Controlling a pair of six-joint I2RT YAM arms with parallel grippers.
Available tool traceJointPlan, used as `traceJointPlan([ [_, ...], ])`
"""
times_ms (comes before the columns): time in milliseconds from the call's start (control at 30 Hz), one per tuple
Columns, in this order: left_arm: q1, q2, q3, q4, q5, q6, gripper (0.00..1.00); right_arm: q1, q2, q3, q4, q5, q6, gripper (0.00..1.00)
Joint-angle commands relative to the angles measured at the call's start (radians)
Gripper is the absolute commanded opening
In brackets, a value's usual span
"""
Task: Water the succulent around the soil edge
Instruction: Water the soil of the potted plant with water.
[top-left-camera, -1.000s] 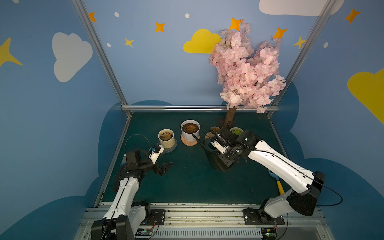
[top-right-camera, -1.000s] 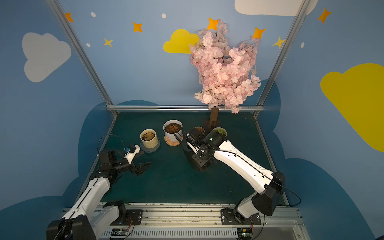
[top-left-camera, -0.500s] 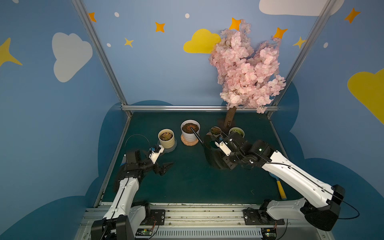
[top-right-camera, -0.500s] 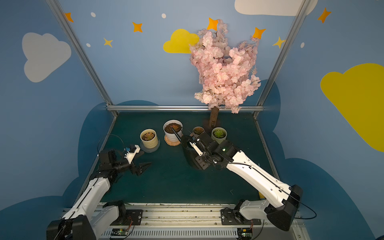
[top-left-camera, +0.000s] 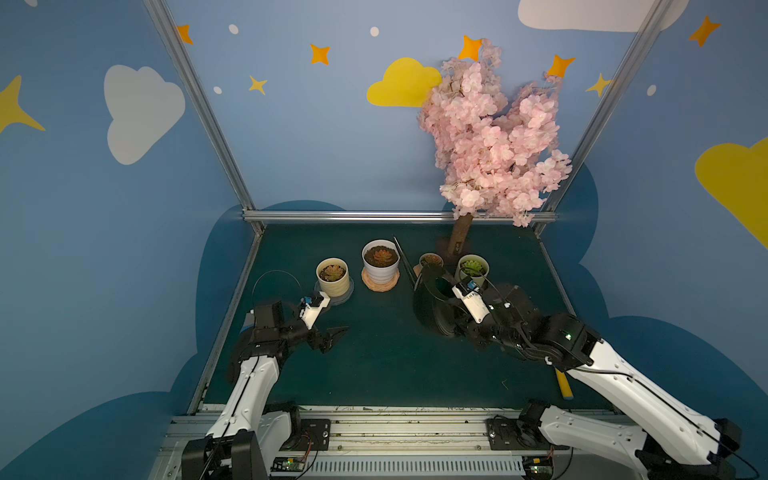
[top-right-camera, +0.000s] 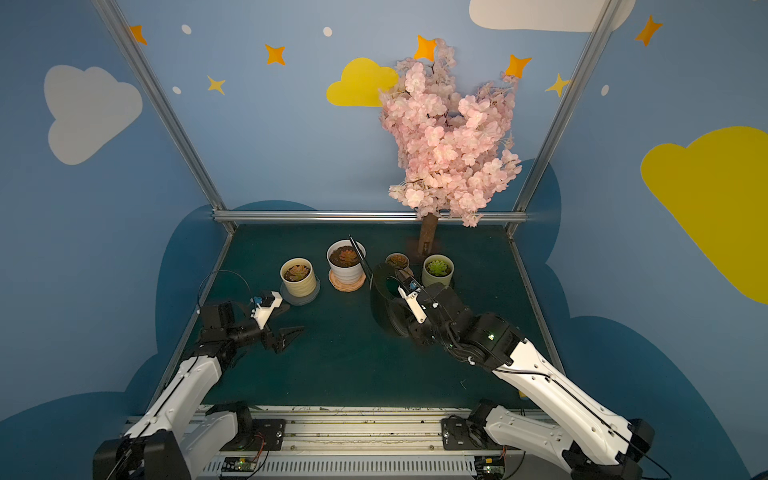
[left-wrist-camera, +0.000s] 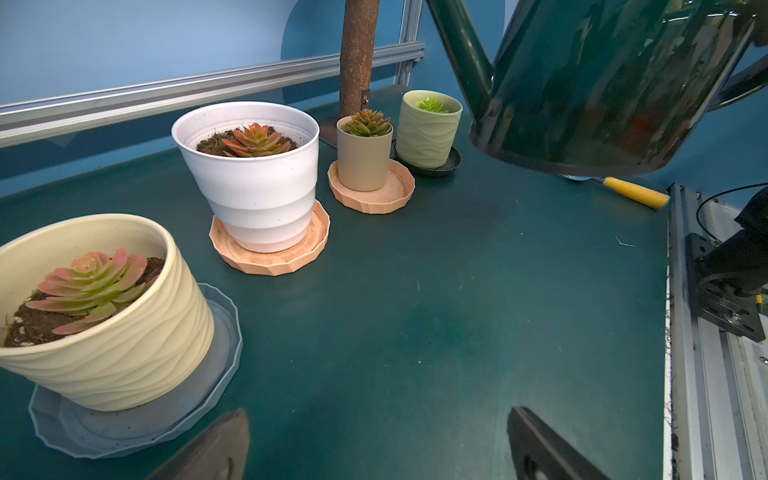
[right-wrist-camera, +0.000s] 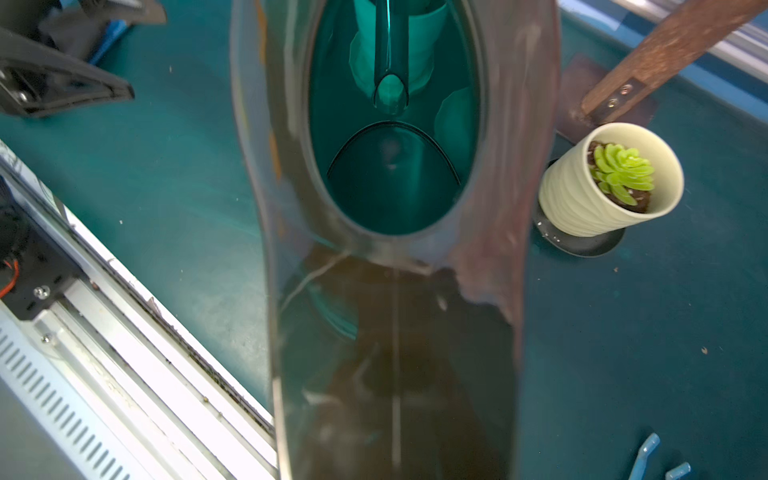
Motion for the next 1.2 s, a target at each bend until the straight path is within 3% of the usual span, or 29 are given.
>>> traceJointPlan([
  [0, -0.01, -0.001, 0.0, 0.002, -0.013, 0.011, 1.0, 0.003, -0.028, 0.008, -0.002, 0.057, 0.065, 0.0],
  [333, -0.085, 0.044, 0.085, -0.011, -0.054, -0.017, 1.0, 0.001, -0.062, -0.004, -0.19, 0.067, 0.173, 0.0],
  [700, -0.248, 0.256, 0.207, 0.083, -0.126, -0.046, 1.0, 0.012, -0.152, -0.069, -0.326, 0.051, 0.302, 0.0],
  [900, -0.264, 0.336, 0.191, 0.158, -0.134, -0.058, 1.0, 0.02, -0.142, -0.086, -0.395, 0.037, 0.37, 0.0],
  [1167, -0.265, 0.32, 0.129, 0.223, -0.156, -0.048, 1.0, 0.021, -0.091, -0.125, -0.31, 0.048, 0.385, 0.0],
])
